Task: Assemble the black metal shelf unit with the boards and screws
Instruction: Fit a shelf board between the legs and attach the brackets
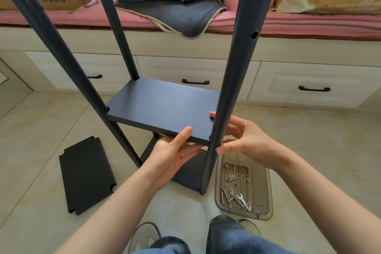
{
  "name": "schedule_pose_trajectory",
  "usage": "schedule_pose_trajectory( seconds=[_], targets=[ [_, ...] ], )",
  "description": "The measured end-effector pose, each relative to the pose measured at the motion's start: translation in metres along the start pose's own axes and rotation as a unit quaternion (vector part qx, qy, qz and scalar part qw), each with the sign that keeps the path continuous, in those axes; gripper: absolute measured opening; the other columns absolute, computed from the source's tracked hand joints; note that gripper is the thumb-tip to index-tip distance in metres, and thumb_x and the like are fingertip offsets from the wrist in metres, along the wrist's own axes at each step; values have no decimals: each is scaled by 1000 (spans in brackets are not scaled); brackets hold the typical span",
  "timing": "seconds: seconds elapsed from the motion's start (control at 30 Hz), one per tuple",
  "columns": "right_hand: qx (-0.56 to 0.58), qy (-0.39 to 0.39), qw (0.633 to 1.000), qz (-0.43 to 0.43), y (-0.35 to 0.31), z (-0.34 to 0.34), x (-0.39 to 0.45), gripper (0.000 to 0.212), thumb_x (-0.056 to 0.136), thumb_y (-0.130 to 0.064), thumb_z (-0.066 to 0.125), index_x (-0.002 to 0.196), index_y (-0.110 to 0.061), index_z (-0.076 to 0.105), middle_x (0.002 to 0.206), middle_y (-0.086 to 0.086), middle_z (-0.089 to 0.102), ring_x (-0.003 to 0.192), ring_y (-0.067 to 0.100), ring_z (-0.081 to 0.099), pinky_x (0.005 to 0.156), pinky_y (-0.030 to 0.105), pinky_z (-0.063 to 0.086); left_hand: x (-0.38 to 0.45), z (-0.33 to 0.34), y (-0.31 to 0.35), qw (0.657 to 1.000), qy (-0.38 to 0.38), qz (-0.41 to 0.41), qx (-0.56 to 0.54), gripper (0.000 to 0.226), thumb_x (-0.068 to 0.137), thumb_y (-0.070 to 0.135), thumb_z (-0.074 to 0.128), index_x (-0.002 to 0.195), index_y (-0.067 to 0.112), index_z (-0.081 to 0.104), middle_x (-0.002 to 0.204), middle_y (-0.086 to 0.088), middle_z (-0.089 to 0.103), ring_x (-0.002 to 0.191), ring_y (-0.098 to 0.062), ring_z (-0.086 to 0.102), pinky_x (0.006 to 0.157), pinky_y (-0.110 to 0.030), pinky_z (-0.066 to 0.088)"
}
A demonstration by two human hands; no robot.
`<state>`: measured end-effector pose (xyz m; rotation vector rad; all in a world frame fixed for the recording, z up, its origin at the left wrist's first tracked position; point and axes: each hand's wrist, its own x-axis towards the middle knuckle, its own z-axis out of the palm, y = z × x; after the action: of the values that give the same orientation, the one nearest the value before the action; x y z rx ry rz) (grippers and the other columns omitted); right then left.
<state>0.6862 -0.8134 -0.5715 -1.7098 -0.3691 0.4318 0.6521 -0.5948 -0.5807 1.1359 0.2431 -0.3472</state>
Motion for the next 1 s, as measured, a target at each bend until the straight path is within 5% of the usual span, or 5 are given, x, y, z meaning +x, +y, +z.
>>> schedule_pose_trajectory(
  seconds=[0.17,0.27,0.37,0.8,1.0],
  targets=[
    [-3,14,1000,9,0,7,-3,74,67,-13,85,127,-48,60,124,-9,67,113,20,63,98,36,52,-29,-6,-4,906,276,227,226,48,77,39,85,102,36,44,95,6,54,81,-2,59,74,-22,48],
    [-6,20,1000,0,1,15,-5,76,65,-14,86,129,-44,59,119,-8,70,109,14,65,94,34,55,-35,-9,1,772,157,412,458,58,72,36,88,118,34,52,111,16,53,106,-4,51,93,-16,43],
    [-12,28,1000,-6,2,24,-6,75,64,-14,87,128,-44,61,109,-6,73,105,12,67,86,29,57,-23,-6,10,686,14,384,618,85,72,54,82,144,22,50,148,14,45,149,-8,23,124,-31,13],
    [58,-52,997,7,-3,14,-12,64,84,-18,72,140,-35,48,123,6,69,117,23,63,102,39,50,-5,-3,14,659,-75,357,658,64,82,68,50,131,31,65,146,6,55,142,-23,45,120,-55,22],
    [374,103,913,129,4,21,10,68,85,-29,74,141,-10,40,113,24,69,103,39,69,80,46,58,-6,-2,10,654,-59,377,653,54,85,64,54,127,32,67,140,7,59,139,-23,49,116,-49,26]
  ],
)
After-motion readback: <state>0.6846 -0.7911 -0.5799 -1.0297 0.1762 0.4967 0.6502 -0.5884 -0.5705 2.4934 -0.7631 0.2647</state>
